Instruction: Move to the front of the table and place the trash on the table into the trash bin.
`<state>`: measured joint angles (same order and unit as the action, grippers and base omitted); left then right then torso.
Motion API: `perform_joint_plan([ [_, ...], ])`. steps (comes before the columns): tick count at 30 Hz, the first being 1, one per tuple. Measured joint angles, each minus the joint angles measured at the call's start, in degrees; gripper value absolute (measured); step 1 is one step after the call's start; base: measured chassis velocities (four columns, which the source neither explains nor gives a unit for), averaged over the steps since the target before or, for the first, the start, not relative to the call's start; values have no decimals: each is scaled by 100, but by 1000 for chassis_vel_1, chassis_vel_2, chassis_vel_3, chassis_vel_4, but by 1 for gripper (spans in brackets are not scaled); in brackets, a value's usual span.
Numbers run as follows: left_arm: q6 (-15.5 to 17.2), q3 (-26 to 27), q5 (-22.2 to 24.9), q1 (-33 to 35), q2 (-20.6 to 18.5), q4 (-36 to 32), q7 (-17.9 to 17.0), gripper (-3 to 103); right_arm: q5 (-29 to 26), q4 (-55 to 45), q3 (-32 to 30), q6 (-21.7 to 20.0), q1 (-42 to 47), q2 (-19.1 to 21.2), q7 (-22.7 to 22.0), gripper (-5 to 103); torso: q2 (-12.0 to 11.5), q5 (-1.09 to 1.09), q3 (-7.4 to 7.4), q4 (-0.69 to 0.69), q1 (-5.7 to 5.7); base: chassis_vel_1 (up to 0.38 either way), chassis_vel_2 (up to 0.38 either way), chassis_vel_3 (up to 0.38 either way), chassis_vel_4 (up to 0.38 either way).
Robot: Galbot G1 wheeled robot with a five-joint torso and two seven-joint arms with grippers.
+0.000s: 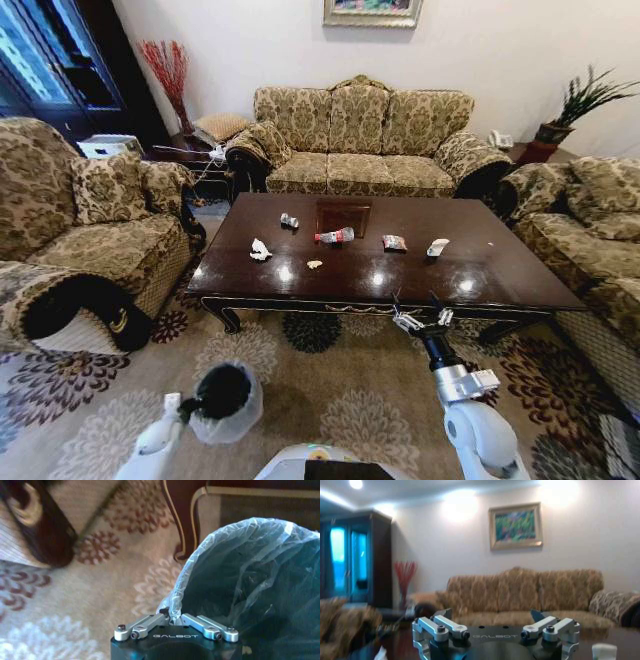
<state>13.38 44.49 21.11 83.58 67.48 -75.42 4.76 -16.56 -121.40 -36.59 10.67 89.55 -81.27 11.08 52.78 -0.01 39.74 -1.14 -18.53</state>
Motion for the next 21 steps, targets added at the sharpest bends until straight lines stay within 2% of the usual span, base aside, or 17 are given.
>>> perform_joint_plan([
  [1,76,151,205,313,-33,-445,-193,0,-81,63,47,125,-65,-24,-110,100,0,-1,0,-1,0,0,0,0,0],
  [2,76,151,205,313,-33,-445,-193,0,-81,63,47,125,-65,-24,-110,100,0,-1,0,-1,0,0,0,0,0],
  [4,218,574,557,986,-43,-1356,-458,0,-181,197,88,315,-190,-78,-190,100,0,4,0,-3,0,0,0,0,0],
  [5,218,574,557,986,-43,-1356,-458,0,-181,197,88,315,-190,-78,-190,100,0,4,0,-3,0,0,0,0,0],
  [7,306,1023,849,1528,35,-2084,-595,0,-184,306,89,503,-245,-91,-141,100,0,-1,0,-3,0,0,0,0,0],
  [8,306,1023,849,1528,35,-2084,-595,0,-184,306,89,503,-245,-91,-141,100,0,-1,0,-3,0,0,0,0,0],
  [13,54,1797,1300,2241,215,-3269,-975,0,-213,498,45,1025,-158,-83,124,100,0,1,0,-2,0,0,0,0,0],
  [15,51,1862,1353,2280,227,-3366,-1008,0,-203,508,34,1061,-139,-83,167,100,0,2,0,-2,0,0,0,0,0],
  [17,81,2350,1771,2409,280,-3951,-1287,0,-114,528,-31,1159,-26,-63,350,100,1,0,-1,-2,0,0,0,0,0],
  [20,152,2617,2032,2441,258,-4263,-1419,0,-118,512,-38,1161,17,-36,363,100,0,3,0,-3,1,0,0,0,0],
  [21,272,2896,2384,2425,176,-4646,-1595,0,-122,475,-47,1161,20,-12,362,100,0,2,0,-3,1,0,0,0,0],
])
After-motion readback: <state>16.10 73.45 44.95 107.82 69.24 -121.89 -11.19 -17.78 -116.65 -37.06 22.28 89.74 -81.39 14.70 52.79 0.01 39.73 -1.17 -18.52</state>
